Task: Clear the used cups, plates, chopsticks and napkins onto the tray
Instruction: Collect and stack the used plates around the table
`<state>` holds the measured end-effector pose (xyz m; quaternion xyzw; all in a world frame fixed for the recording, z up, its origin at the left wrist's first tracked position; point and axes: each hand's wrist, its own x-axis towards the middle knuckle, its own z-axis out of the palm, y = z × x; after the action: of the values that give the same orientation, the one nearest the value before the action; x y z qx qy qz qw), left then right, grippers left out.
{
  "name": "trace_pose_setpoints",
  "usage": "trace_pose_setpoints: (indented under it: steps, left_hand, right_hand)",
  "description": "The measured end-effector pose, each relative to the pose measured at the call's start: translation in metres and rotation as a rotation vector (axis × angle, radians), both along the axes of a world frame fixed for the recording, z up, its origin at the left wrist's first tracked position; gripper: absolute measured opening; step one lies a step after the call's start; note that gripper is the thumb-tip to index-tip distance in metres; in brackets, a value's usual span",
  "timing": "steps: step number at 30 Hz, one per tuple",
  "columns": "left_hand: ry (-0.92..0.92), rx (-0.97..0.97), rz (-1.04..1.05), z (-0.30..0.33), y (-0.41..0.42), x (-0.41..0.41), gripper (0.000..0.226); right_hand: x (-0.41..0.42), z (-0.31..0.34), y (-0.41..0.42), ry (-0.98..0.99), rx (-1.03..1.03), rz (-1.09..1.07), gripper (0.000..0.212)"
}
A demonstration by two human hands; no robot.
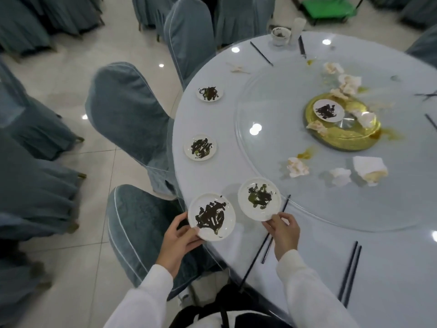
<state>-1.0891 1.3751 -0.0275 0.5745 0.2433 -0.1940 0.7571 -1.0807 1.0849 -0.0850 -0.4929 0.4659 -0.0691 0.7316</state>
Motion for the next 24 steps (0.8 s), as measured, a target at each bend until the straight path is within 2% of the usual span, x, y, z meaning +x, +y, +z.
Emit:
trace_pose_setpoints:
  steps: [3, 7, 19, 24]
  left_hand:
    - [-0.006, -0.016, -0.042, 0.001, -0.009, 0.008, 0.045]
    - [-0.028, -0.056, -0.129, 0.008, -0.021, 0.012, 0.042]
    - [-0.079, -0.175, -0.345, 0.01, -0.017, -0.015, 0.055]
    - [-0.07, -0.192, -0.355, 0.003, 0.003, -0.027, 0.05]
  right_hand:
    - [-0.011, 0.016, 0.002, -0.071, 0.07, -0.089, 0.015]
    - [-0.031, 0.043, 0.009, -0.12, 0.099, -0.069, 0.017]
    - [-0.085, 0.072, 0.052, 0.018, -0.215, 0.085, 0.014]
    - [-0.091, 0.072, 0.083, 0.028, -0.22, 0.128, 0.018]
